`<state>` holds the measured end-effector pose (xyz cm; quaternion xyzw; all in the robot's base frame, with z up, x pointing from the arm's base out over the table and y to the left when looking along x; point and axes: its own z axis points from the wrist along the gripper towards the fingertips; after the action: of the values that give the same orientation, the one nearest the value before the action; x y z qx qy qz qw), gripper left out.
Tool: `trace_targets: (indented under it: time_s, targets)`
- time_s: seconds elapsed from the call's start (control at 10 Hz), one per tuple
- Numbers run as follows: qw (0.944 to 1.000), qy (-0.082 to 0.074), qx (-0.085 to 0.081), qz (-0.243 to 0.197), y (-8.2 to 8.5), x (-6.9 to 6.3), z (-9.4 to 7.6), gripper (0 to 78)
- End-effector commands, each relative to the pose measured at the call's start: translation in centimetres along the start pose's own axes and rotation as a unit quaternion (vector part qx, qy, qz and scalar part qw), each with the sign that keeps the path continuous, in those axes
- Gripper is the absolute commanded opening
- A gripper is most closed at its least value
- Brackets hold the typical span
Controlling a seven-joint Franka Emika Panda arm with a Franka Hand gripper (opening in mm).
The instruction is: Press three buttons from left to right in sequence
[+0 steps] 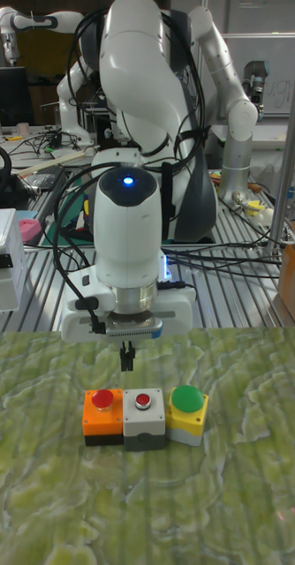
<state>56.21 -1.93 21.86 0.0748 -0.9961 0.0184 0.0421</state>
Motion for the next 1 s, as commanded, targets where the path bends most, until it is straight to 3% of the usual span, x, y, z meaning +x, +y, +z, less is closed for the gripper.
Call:
trace_targets:
  time_s: [0.1,0.5,1.0]
  targets:
    - [0.9981,-0.001,-0.007,0.062,7.8,2.2,1.1,1.4]
    - [0.9973,0.0,-0.01,0.072,9.0,3.1,0.6,1.4]
    - [0.9971,-0.007,-0.016,0.074,9.2,2.4,2.4,1.4]
